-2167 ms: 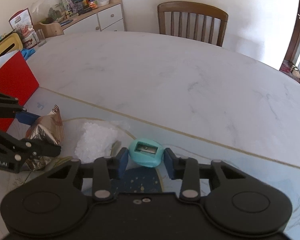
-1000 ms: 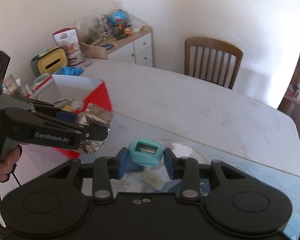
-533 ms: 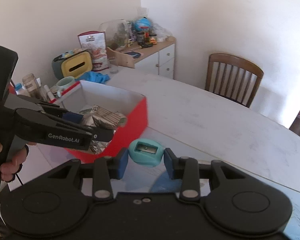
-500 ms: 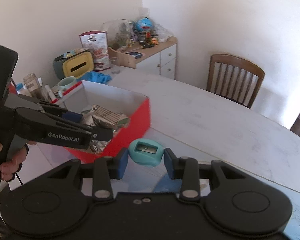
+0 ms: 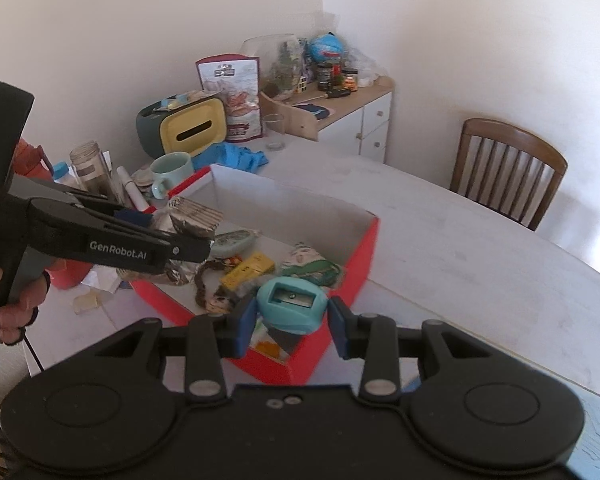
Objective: Organize objects
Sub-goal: 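Carry the silver bag with the left tool while the right tool carries the teal sharpener to the box, then open the left tool to drop the silver bag while the right tool releases the sharpener into the box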
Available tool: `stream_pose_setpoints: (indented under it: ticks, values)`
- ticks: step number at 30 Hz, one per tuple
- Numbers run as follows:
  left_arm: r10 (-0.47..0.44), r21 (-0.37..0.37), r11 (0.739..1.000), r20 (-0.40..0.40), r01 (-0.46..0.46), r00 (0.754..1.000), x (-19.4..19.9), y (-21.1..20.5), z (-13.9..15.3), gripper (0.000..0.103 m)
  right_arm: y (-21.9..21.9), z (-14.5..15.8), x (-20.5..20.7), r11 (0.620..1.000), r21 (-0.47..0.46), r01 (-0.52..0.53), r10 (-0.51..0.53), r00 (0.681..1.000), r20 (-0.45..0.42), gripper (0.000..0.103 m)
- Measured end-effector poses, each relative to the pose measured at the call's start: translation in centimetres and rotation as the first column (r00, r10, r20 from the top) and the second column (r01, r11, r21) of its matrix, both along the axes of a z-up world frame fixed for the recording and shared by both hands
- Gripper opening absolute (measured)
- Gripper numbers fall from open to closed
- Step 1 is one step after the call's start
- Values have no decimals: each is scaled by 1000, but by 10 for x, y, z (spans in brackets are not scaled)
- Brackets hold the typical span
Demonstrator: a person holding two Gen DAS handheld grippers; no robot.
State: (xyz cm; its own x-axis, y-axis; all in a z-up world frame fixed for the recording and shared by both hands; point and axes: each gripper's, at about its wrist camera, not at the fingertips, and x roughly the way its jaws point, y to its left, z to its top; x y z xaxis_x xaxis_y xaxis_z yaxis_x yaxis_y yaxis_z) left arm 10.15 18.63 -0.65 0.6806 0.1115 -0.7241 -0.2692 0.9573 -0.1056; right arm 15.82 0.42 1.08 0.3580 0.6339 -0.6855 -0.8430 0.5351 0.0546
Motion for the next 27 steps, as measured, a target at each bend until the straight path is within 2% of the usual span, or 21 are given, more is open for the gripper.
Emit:
stream_pose_setpoints:
  ticks: [7, 13, 20, 27]
  values:
    - [27, 53, 998, -15, -26, 1000, 7, 33, -7, 55, 25, -12, 6, 1000, -19, 6, -7, 1000, -20, 37]
    - [30, 83, 996, -42, -27, 999, 27, 53, -21, 55, 47, -27, 17, 999, -42, 13, -15, 999, -50, 37]
    - [-23, 115, 993, -83, 32, 996, 63, 57, -42, 55, 76, -45, 26, 997, -78, -4, -2, 997, -77, 37]
    - [-45, 138, 988, -158, 67, 986, 98, 61, -69, 55, 97, -66, 34, 991, -135, -11, -2, 995, -97, 37]
